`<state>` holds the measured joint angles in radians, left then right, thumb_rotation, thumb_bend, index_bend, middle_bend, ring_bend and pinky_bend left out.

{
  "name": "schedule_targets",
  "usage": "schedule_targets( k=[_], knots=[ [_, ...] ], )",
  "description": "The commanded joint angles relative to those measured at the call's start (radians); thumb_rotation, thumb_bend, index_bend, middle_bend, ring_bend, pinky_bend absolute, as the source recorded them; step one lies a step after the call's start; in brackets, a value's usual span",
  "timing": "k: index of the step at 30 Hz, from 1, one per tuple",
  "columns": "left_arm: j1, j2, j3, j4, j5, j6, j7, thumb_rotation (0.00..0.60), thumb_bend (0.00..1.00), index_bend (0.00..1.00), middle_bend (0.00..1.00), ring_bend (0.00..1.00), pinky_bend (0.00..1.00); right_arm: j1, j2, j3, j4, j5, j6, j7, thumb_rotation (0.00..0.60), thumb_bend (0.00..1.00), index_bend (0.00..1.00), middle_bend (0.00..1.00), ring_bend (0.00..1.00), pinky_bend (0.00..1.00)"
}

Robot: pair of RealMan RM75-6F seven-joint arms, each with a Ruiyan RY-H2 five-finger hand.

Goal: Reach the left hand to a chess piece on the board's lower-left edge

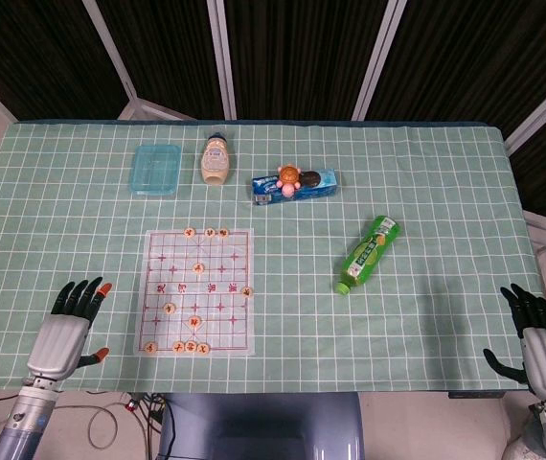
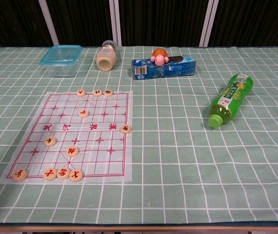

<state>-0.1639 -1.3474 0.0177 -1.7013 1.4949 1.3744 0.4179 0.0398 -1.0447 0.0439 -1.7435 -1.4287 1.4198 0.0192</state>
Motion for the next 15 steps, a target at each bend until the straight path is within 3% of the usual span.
schedule_targets(
  k=[1,15],
  knots=[
    [0.0,0.0,0.0,0.0,0.0,0.0,0.0,0.6,0.0,0.0,0.0,0.0,0.03,0.0,0.0,0.0,0.0,0.0,0.0,0.0,0.6,0.3,0.0,0.0,0.0,0.0],
    [0.0,0.003,0.002,-0.005,-0.003,-0.002,0.003,0.6,0.0,0.0,0.0,0.0,0.03,0.0,0.0,0.0,0.0,-0.001,0.002,0.001,0.6,0.3,0.0,0.0,0.0,0.0]
  ],
)
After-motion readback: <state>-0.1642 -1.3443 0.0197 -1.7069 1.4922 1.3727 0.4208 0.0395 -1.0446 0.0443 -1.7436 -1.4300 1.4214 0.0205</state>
